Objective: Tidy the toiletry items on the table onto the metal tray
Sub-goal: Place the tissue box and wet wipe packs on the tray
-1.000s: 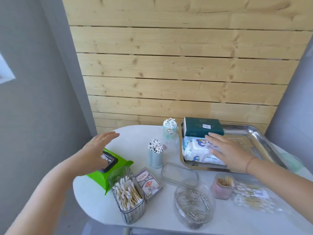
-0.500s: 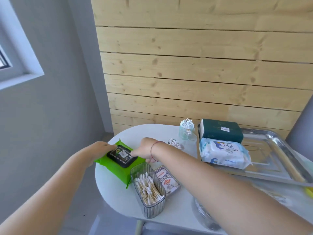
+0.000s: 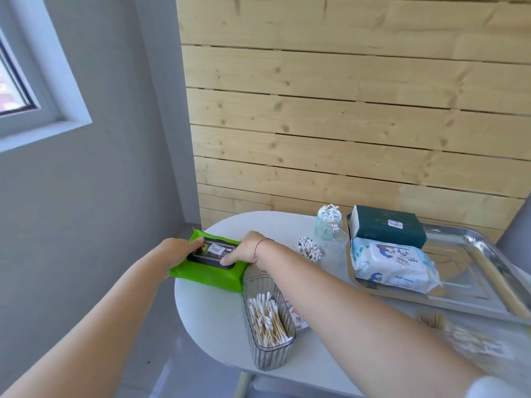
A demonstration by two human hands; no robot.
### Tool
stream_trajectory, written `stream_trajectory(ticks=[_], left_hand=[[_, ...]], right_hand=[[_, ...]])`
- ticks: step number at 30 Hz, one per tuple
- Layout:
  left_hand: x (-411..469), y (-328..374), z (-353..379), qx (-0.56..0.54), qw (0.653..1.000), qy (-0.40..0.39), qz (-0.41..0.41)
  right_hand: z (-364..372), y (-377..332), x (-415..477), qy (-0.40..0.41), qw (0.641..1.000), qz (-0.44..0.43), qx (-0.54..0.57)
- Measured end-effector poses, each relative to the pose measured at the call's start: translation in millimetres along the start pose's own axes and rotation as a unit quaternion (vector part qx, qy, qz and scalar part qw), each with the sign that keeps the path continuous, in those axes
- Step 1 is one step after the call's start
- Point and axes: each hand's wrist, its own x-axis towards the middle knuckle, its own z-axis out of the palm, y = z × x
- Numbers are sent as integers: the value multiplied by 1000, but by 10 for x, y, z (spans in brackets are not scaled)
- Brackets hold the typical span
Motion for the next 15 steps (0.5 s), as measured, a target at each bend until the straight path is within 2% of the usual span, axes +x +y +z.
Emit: stream_trajectory(ticks=[4, 8, 11, 15], left_hand=[[-151, 233, -166, -74, 990, 93, 71], [-474, 730, -233, -122, 973, 137, 142], [-822, 1197, -93, -152, 960, 128, 195], [-1262, 1801, 497, -190, 953, 54, 229]], right_hand=[[-78, -161, 0, 106, 989, -37, 99], [-457, -323, -181, 198, 945, -120, 230], [-959, -287, -495, 253, 903, -202, 282], [-1724, 178, -1012, 282, 859, -255, 343]])
